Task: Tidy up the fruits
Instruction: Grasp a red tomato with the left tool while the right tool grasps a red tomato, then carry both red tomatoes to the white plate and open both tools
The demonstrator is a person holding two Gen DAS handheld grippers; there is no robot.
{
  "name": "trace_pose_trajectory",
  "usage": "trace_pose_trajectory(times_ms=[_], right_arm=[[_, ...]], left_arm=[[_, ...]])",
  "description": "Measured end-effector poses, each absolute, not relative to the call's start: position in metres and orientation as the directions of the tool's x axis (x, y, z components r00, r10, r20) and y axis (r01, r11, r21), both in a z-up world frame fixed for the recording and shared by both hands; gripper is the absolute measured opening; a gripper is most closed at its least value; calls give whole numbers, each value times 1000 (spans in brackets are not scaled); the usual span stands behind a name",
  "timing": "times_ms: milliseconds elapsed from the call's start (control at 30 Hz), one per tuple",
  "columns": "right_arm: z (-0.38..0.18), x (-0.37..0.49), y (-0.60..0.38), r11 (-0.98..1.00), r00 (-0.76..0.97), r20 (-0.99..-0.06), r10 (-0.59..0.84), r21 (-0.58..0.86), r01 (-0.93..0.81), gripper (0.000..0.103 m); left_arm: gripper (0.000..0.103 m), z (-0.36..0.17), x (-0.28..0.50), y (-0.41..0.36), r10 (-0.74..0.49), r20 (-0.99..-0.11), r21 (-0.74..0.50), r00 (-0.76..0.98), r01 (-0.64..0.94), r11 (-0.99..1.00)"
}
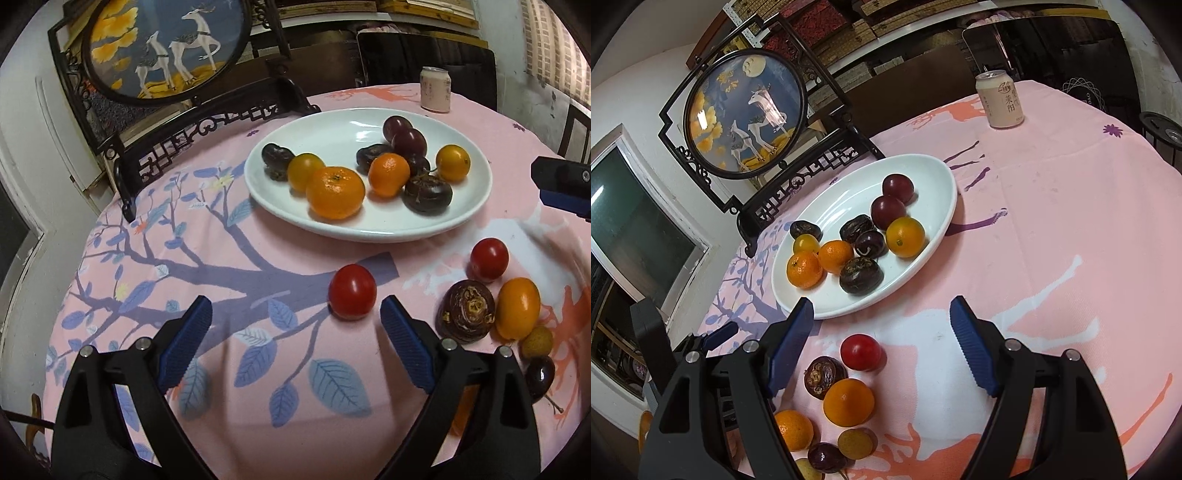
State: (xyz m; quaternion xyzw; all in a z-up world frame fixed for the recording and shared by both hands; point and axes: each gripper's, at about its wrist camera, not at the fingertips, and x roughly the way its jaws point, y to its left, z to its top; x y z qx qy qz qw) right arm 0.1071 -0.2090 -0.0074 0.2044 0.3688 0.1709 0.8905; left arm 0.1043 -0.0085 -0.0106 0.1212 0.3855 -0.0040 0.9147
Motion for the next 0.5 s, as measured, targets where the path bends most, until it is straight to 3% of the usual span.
trace_pose_trajectory(times_ms=[133,200,267,500], right_arm=[[-9,108,-203,866,660,-600,453,472,-166,77],[-11,109,-200,869,651,-608,454,464,-173,77],[-13,111,-196,869,636,-619,461,460,-182,77],[-24,116,-175,859,558,-661,502,455,-234,73]], left_arm=[[77,-13,114,-13,37,-723,181,690,137,974],[59,-16,120,-14,-7,-743,141,669,166,976],[29,-21,123,-17,-20,-761,128,648,180,975],[29,-13,119,-6,-40,-757,81,652,153,985]])
